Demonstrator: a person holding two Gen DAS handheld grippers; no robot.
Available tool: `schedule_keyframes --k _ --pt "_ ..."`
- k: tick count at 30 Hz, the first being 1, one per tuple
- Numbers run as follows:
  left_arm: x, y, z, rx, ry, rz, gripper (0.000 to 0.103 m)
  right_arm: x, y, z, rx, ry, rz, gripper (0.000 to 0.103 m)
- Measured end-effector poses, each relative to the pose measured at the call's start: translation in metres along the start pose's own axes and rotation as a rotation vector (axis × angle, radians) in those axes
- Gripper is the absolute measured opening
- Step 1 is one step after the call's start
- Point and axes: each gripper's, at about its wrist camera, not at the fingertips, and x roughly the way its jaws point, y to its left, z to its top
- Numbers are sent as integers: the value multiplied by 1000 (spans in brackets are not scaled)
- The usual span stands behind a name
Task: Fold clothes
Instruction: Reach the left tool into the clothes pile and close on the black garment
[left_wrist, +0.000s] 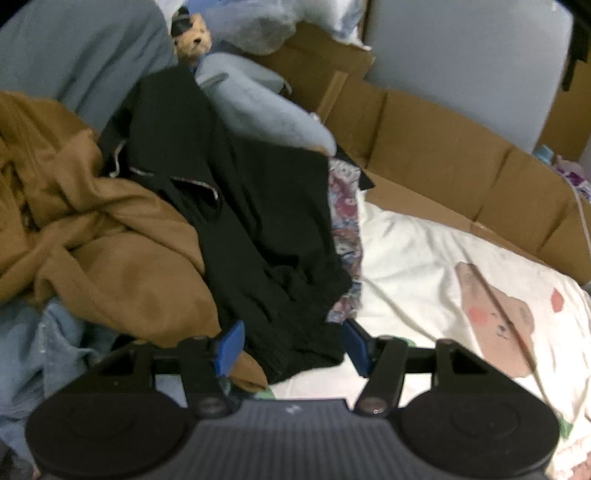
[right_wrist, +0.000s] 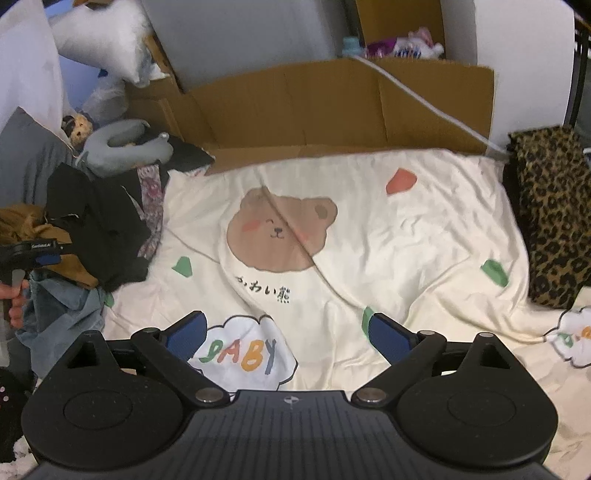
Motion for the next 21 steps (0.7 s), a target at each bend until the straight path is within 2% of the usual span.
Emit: schedule_keyframes --k 8,14,17,18,19,20,21 --pt "45 14 -7 -12 29 62 62 49 2 -9 20 58 28 97" --pt "79 24 -13 -21 50 109 65 68 7 -19 29 95 48 93" --pt "84 26 -16 -23 36 94 64 74 10 -23 18 109 55 93" --pt "82 26 -16 -32 32 86 60 75 10 -24 16 113 57 93" --pt "81 26 -17 -42 28 77 43 76 10 -25 19 116 59 92" --pt "79 27 -18 -51 24 69 34 76 10 -26 23 120 61 92" --pt "78 27 -18 -60 20 61 32 77 10 -27 27 124 63 92"
